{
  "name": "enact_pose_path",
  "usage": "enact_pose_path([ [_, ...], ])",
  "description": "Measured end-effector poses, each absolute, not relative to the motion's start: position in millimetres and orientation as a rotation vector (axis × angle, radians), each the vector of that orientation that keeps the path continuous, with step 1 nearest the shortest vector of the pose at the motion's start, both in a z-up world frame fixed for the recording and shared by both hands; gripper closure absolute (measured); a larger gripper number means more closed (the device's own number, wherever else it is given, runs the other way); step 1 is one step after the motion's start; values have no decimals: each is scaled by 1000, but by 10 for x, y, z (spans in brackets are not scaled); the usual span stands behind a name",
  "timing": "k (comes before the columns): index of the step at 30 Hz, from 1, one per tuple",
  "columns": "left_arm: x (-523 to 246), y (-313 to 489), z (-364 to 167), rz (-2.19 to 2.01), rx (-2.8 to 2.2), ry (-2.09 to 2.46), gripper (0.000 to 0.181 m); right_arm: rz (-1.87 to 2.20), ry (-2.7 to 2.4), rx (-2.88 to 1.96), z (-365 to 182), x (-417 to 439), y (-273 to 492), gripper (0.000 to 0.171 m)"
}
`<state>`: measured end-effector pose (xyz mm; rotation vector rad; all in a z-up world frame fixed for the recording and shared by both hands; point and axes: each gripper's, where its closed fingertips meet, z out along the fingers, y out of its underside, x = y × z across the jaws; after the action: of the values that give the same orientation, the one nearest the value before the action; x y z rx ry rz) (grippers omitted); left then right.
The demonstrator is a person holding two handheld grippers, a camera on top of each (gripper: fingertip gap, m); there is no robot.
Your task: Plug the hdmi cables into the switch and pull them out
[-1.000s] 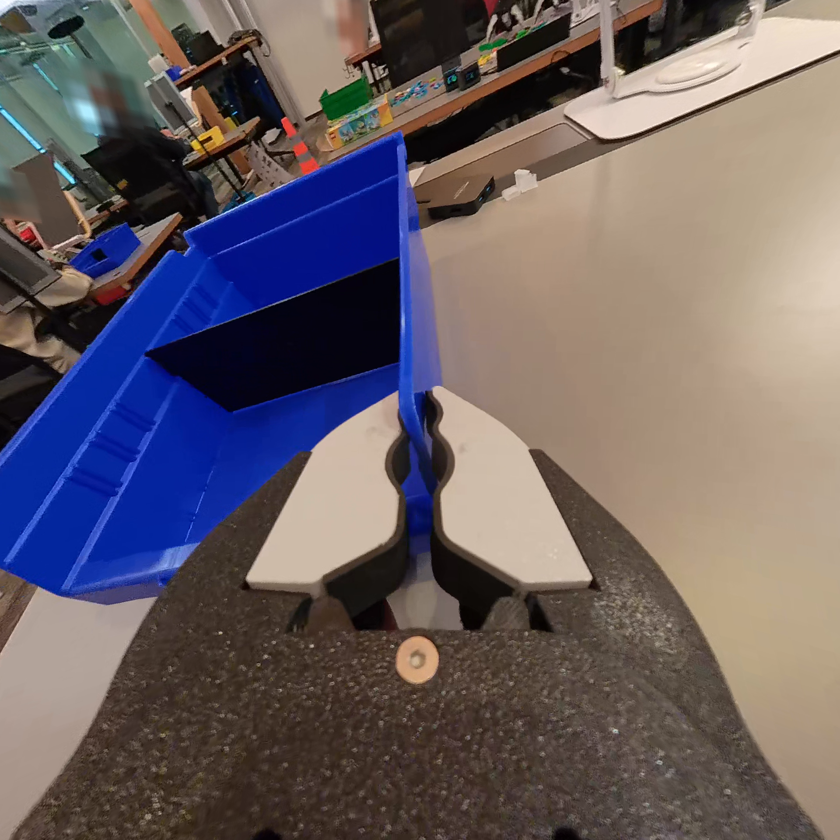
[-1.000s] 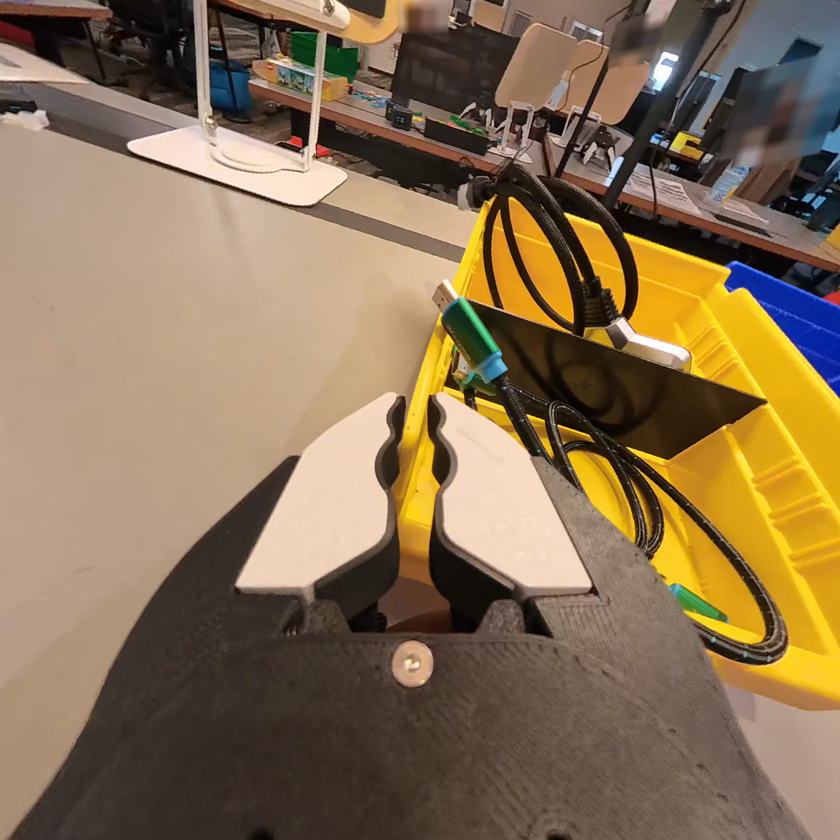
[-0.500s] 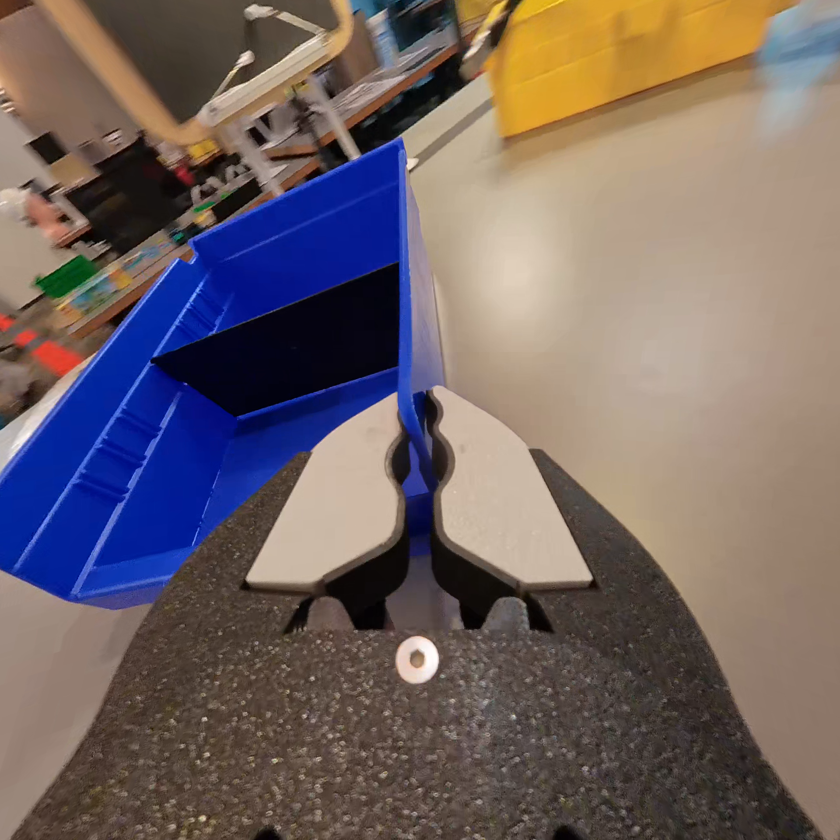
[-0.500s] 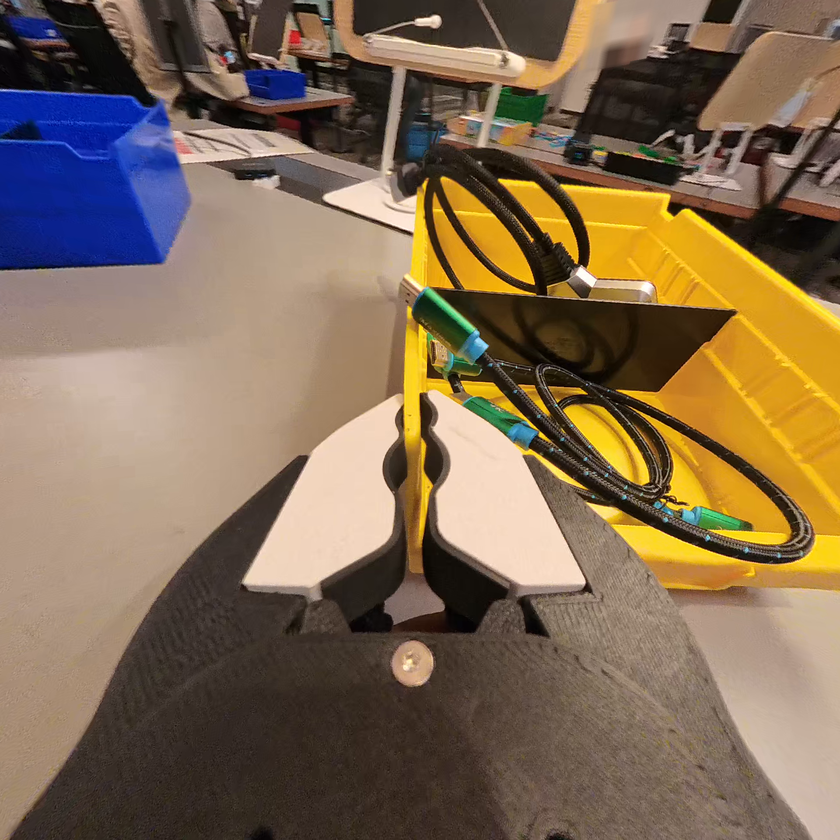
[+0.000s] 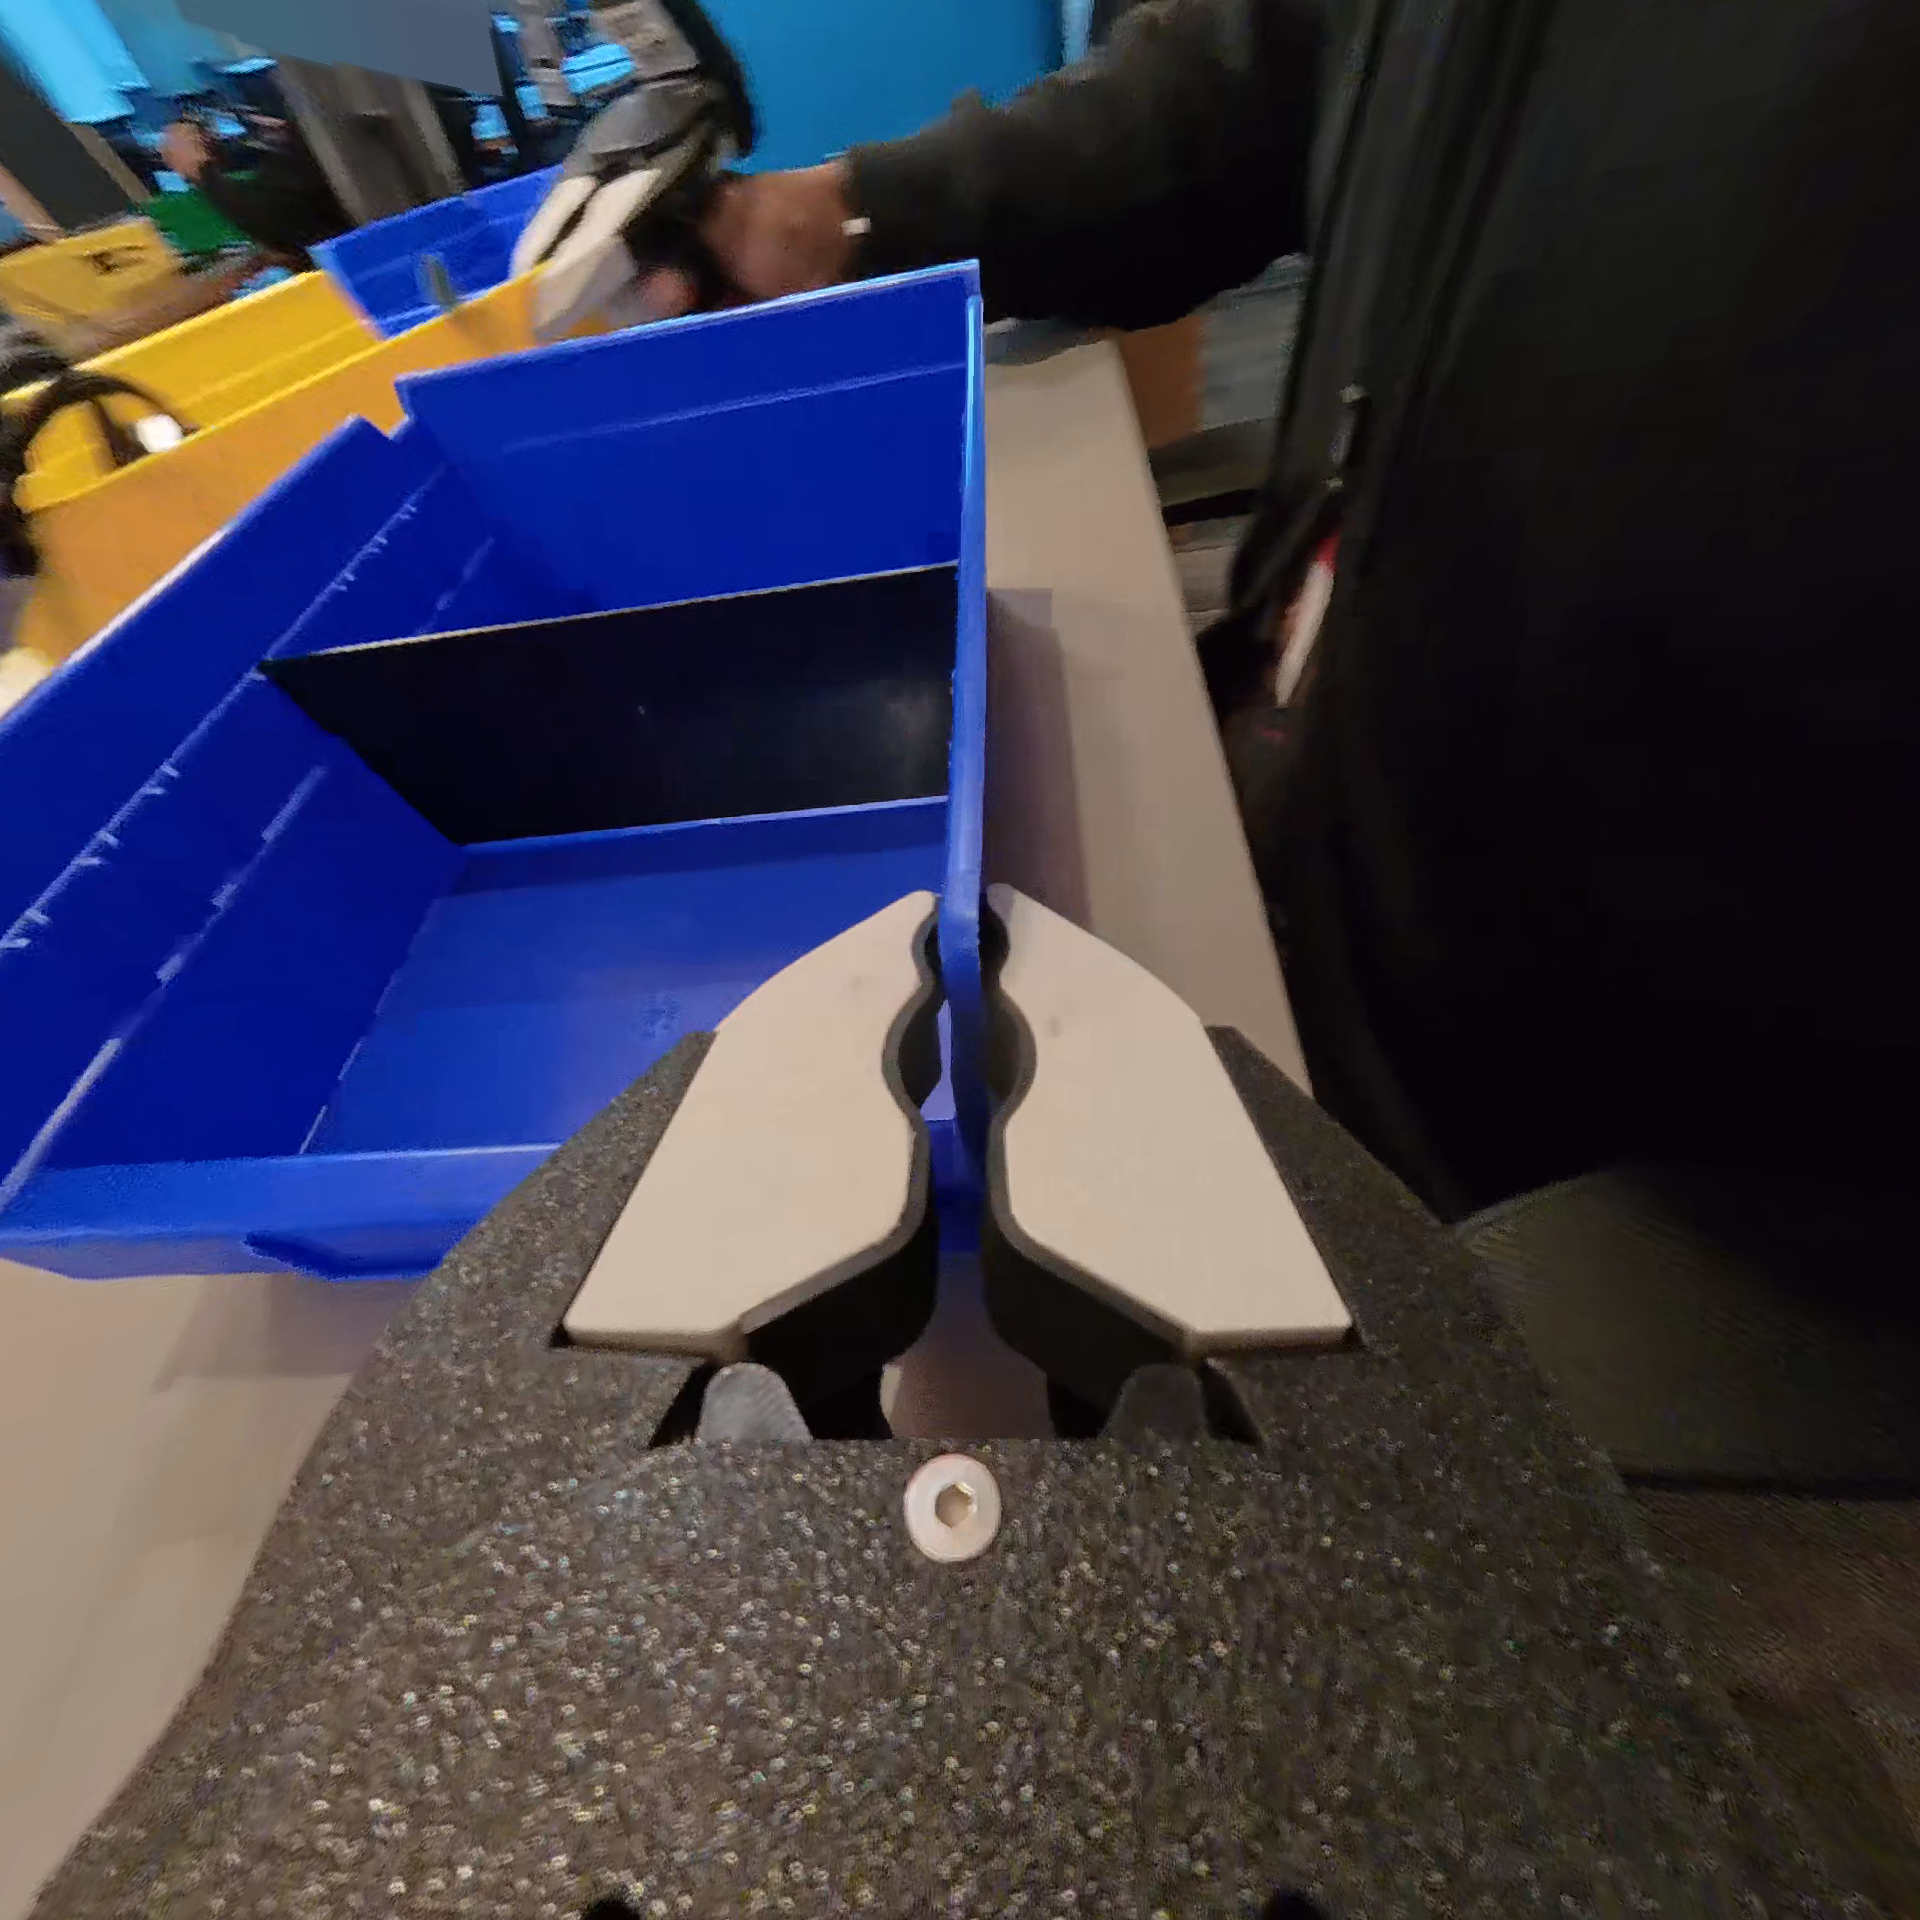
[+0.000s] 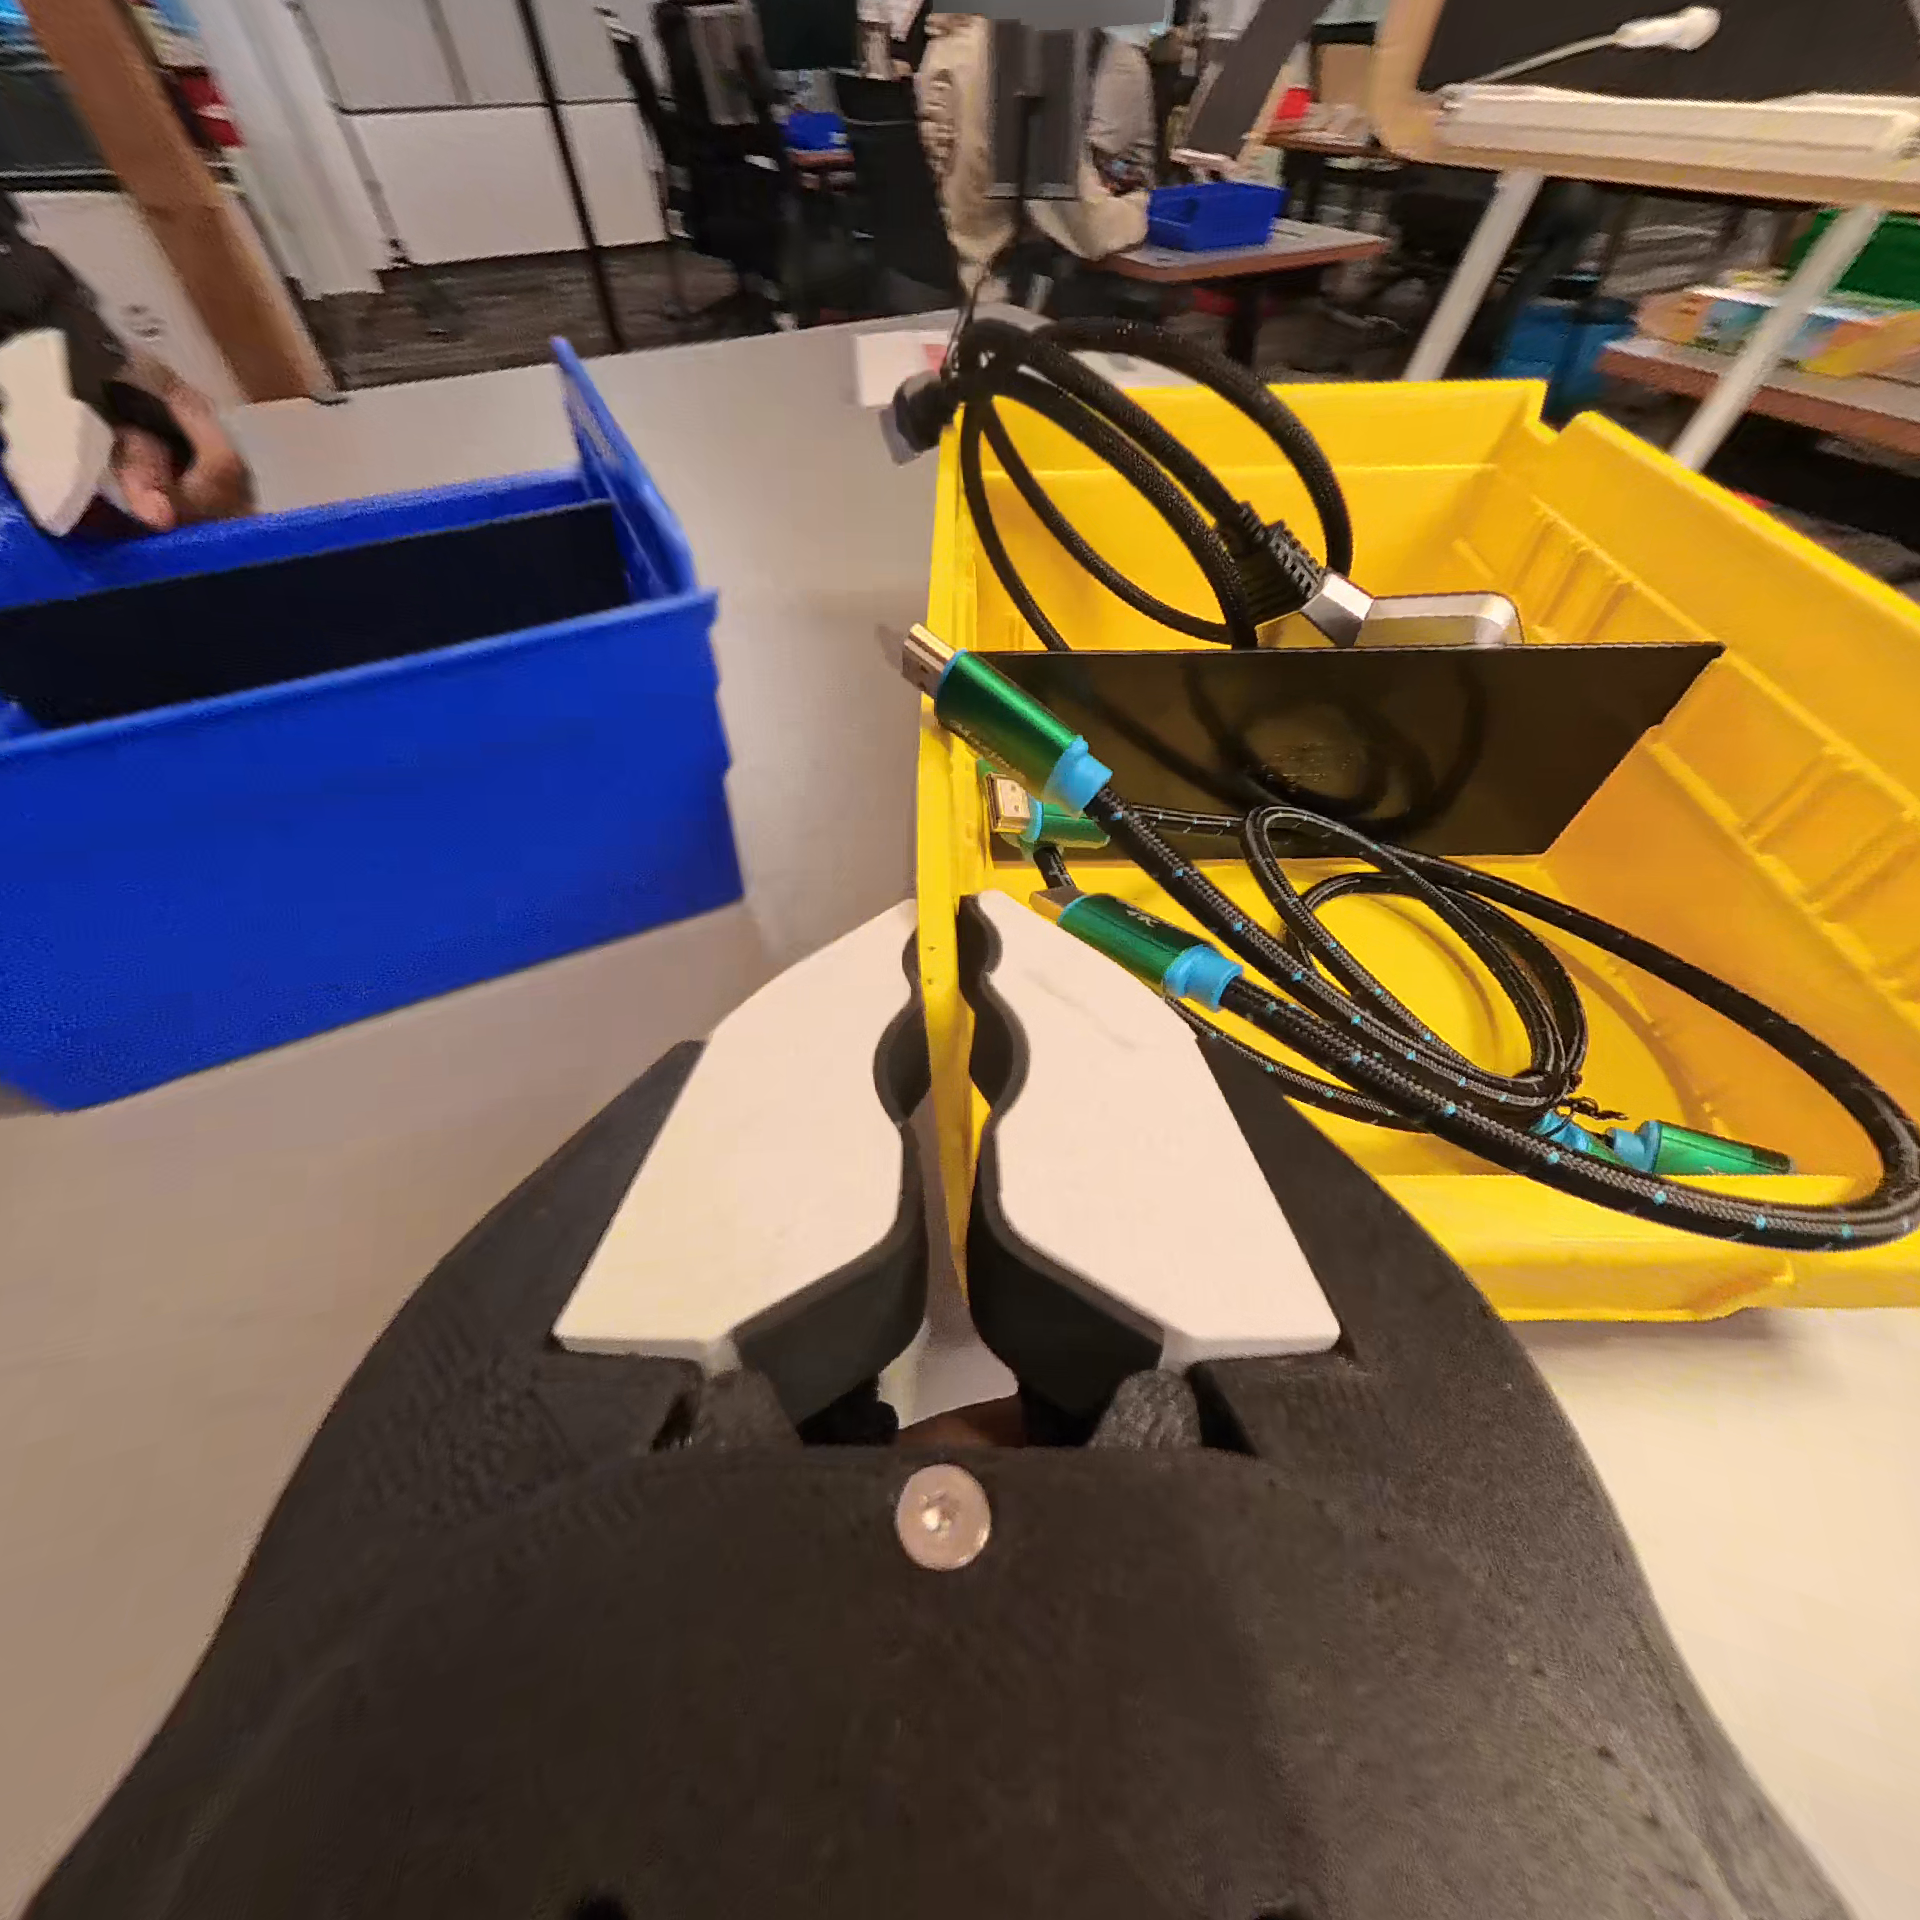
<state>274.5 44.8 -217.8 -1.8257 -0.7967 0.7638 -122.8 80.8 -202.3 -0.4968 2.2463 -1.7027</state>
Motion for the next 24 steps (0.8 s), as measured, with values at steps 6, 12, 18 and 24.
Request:
enact_pose_path([
  [6, 2624, 828, -2176, 647, -1847, -675, 178, -1586, 2099, -695, -2027, -886, 506, 168],
  [12, 2399, 1166, -2174, 677, -1844, -682, 178, -1465, 2005, -799, -2035, -506, 57, 167],
  [18, 2203, 1406, -2169, 736, -1833, -705, 178, -1317, 1976, -922, -2053, -147, -247, 165],
  [24, 2237, 1317, -1827, 809, -1656, -697, 158, -1347, 1973, -981, -1617, -88, -139, 142],
])
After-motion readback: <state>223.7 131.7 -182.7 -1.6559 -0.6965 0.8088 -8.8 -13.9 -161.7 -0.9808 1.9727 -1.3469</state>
